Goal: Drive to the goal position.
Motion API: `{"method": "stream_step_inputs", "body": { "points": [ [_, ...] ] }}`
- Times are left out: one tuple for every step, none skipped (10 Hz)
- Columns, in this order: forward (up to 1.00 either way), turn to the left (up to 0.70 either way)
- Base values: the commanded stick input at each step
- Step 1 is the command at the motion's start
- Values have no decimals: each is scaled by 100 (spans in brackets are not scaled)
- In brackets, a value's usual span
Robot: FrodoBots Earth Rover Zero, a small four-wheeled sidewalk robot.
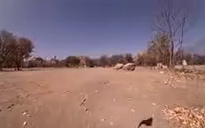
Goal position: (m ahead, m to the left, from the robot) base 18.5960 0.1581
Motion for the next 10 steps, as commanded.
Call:
{"method": "stream_step_inputs", "body": {
  "points": [
    [50,0],
    [50,0],
    [50,0],
    [50,0],
    [50,0],
    [50,0],
    [50,0],
    [50,0],
    [50,0],
    [50,0]
  ]
}}
